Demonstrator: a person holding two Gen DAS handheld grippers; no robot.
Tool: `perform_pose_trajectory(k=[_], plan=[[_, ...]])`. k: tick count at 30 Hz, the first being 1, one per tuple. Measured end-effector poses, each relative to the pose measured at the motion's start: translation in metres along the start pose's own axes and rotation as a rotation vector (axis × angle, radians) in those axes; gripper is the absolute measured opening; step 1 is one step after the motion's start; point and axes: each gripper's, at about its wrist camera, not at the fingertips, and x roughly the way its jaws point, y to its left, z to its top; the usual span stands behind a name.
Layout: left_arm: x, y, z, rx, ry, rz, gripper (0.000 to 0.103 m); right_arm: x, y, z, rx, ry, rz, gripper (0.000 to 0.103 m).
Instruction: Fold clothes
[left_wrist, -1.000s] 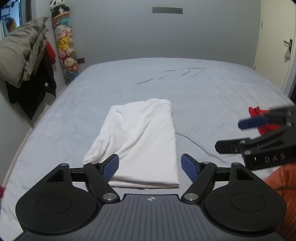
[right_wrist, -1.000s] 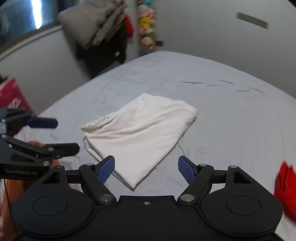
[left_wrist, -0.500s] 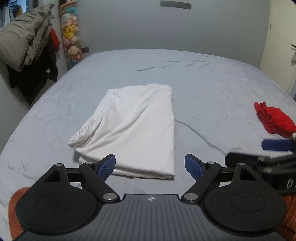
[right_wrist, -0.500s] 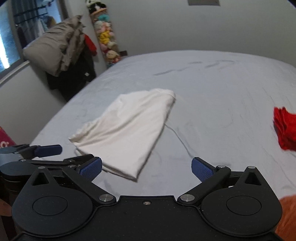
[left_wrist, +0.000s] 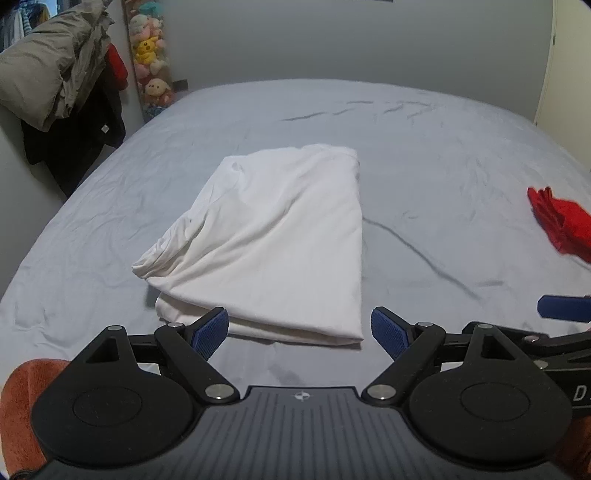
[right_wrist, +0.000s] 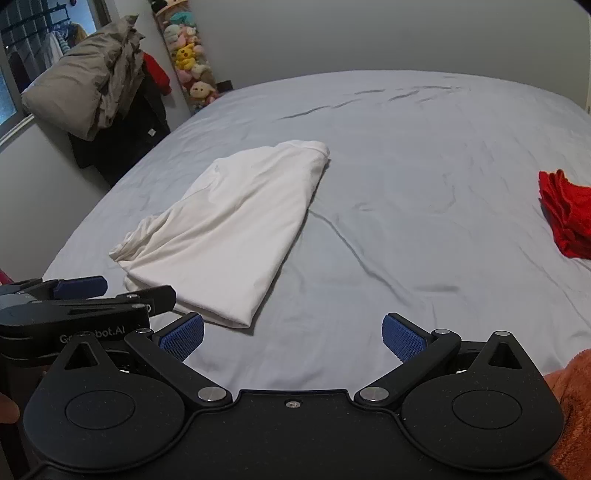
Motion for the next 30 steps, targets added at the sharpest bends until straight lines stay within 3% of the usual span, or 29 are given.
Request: perform_pose_trajectory(k=[6, 14, 30], plan=[[-0.004, 0.004, -0.001, -0.059, -0.027, 0.002, 0.084, -0.001, 0.006, 0.000, -0.006, -0.031, -0.006, 0.103], [-0.006, -0.002, -0.001, -0.051, -0.044, 0.000, 0.084, 0.000, 0.008, -0.004, 0.005, -0.047, -0.009, 0.103], [-0.002, -0.003, -0.003, -0.071, -0.014, 0.005, 0.084, 0.003, 0.014, -0.005, -0.008, -0.047, -0.010, 0.103]])
